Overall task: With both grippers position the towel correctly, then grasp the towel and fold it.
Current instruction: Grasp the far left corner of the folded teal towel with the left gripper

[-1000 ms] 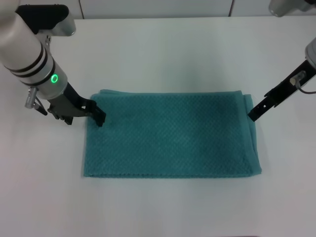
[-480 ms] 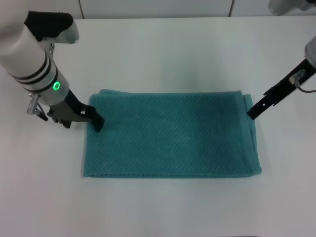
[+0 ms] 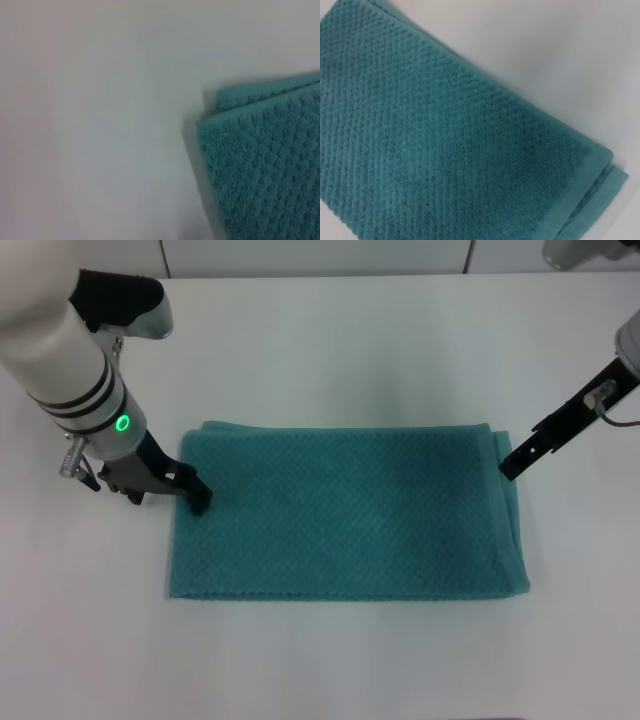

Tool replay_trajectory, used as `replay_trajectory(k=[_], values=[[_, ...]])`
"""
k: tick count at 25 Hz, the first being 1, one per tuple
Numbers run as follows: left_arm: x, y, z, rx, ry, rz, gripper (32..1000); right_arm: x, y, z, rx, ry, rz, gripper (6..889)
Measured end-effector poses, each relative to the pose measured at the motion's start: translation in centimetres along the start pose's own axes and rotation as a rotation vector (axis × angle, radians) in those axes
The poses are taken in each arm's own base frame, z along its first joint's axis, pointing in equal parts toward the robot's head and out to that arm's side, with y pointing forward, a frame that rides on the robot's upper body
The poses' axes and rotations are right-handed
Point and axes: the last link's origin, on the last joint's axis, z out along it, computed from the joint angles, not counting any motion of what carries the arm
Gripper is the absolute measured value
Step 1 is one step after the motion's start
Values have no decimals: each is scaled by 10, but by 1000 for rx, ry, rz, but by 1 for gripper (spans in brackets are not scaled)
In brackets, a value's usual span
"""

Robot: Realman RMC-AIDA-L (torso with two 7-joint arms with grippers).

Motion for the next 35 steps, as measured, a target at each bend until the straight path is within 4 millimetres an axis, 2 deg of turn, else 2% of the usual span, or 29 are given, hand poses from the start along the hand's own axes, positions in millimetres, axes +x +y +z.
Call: replay_trajectory(k=[35], values=[[1,4,3,0,5,15,878,-1,-1,-1,3,-11,-4,853]])
